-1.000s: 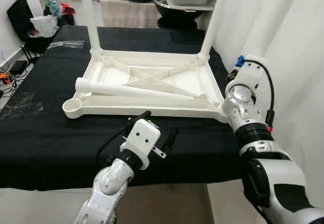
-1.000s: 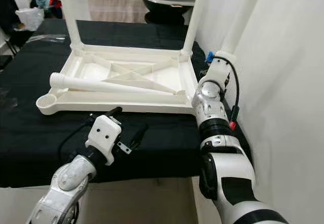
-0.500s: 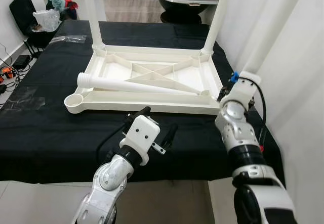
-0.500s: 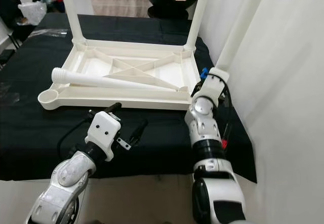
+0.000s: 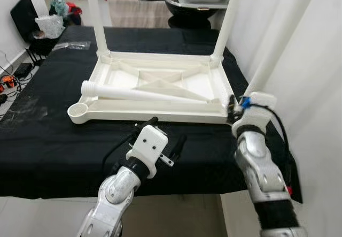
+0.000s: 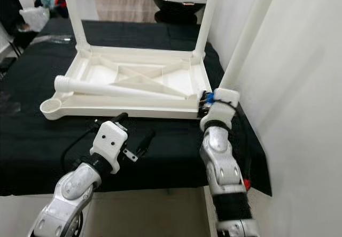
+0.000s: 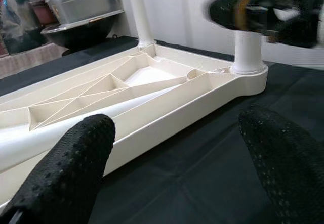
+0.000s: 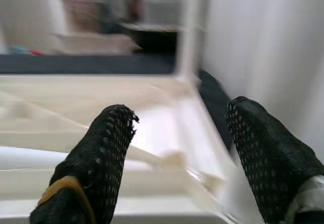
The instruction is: Building children table
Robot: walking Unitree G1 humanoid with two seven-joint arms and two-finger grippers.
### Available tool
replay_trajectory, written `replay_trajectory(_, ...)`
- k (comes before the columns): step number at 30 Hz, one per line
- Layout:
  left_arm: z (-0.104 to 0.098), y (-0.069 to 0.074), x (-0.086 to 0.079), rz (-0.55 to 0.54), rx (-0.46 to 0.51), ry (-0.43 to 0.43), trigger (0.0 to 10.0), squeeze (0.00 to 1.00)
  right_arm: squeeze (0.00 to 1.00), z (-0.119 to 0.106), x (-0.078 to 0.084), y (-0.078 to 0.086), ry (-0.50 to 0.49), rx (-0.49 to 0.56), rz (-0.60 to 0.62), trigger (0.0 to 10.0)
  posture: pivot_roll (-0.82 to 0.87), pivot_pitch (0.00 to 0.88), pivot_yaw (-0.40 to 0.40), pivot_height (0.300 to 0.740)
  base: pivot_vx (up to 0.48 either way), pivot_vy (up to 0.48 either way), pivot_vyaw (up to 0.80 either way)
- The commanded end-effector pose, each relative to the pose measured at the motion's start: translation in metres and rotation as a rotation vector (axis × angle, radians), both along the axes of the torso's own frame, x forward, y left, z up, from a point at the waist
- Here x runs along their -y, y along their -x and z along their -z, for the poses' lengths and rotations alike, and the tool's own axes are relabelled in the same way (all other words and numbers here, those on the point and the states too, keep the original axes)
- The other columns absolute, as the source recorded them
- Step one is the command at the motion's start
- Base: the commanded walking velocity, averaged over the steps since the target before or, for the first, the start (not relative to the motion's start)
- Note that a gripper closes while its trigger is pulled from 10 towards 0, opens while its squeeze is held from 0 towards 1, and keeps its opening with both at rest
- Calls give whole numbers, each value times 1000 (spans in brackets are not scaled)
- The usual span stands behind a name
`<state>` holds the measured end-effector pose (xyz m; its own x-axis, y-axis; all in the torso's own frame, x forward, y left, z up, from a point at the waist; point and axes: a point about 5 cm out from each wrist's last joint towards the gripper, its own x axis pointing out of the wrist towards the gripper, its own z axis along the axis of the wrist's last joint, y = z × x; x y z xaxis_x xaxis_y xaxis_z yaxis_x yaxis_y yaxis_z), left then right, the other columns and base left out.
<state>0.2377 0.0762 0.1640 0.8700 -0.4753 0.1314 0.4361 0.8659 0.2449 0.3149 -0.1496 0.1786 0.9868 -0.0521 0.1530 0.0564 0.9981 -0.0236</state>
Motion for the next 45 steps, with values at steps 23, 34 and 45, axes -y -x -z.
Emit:
replay_trajectory(23, -6, -14, -34, -193, 4, -3, 10000, 0, 0, -11, -16, -4, 22, 16, -181, 10000, 39, 18, -88, 740, 0, 154, 0)
replay_trajectory(34, -9, -18, -37, -226, 13, -4, 10000, 0, 0, -12, -21, -4, 25, 29, -206, 10000, 40, 8, -88, 740, 0, 466, 0)
replay_trajectory(45, -26, -20, -38, -283, 72, 25, 10000, 0, 0, -14, -21, -4, 33, 33, -206, 10000, 42, 16, -88, 740, 0, 59, 0)
